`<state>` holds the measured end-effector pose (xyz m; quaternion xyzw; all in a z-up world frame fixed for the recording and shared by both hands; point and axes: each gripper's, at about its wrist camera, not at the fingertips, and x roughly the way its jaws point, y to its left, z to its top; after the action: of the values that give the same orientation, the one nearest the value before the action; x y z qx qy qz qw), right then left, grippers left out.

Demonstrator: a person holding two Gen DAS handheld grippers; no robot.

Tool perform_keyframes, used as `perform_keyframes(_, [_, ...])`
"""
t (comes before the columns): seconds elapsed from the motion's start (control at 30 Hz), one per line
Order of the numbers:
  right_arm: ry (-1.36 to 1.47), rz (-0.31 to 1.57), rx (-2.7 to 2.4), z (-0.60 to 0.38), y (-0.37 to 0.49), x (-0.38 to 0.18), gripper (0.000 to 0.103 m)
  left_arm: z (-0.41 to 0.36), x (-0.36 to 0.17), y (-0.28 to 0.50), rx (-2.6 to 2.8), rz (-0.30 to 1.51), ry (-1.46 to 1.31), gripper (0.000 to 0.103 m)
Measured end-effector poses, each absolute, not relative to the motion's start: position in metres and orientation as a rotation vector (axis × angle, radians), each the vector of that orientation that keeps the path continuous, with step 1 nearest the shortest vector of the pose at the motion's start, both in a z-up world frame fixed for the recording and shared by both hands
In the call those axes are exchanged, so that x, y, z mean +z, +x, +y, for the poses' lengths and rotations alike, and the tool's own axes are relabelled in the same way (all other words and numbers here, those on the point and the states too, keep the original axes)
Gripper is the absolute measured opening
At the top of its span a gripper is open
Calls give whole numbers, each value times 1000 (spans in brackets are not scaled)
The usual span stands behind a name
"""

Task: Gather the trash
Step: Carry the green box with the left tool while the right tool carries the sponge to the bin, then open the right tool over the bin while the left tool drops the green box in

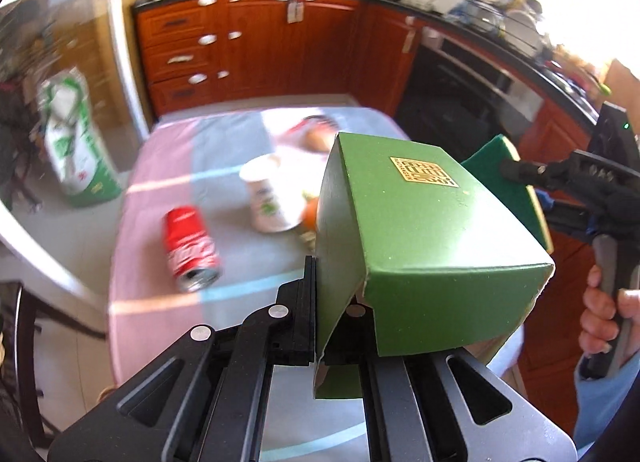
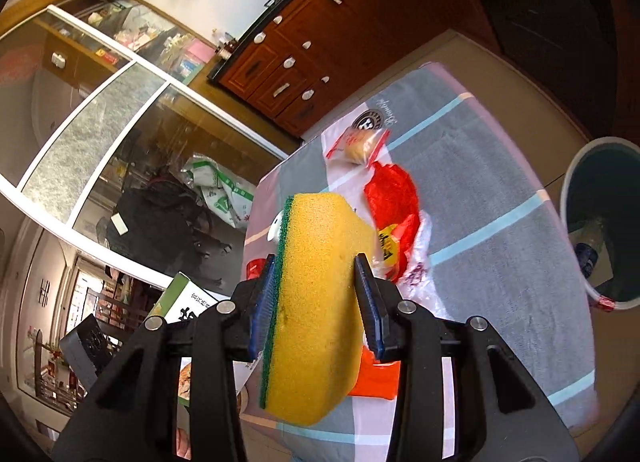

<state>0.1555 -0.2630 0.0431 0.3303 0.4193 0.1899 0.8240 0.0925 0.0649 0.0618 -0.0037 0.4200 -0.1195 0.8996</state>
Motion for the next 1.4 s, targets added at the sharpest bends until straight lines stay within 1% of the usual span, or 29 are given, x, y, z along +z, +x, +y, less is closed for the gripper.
perform_keyframes(0.17, [773,860,288,-334,143,25,36,-10,57,113,-370,885,49,1])
perform_keyframes(0.43, [858,866,32,-453,118,-23,37,-135,17,142,-532,971,166,1])
perform_keyframes(0.6, [849,890,-106,-502,117,-50,37,-197,-7,159,-590,1016,219,1])
perform_keyframes(0.8, [828,932,-187,-528,134,-79,37,-246,-30,178,-639,1054,266,2])
perform_keyframes(1.0, [844,965,-215,-539,141,-103,45,-277,-51,193,-671,1090,300,2])
perform_keyframes(1.1, [853,978,-212,-541,144,-109,51,-289,-61,197,-681,1108,309,2])
perform_keyframes(1.27, [849,972,-228,-545,139,-109,66,-298,-75,202,-693,1137,321,2])
perform_keyframes(1.3, [848,970,-233,-546,137,-109,67,-301,-78,203,-696,1143,328,2])
perform_keyframes(1.37, [855,966,-244,-549,134,-109,74,-307,-85,205,-695,1156,337,4])
perform_keyframes(1.4, [859,965,-249,-549,132,-109,75,-310,-88,207,-693,1166,338,5])
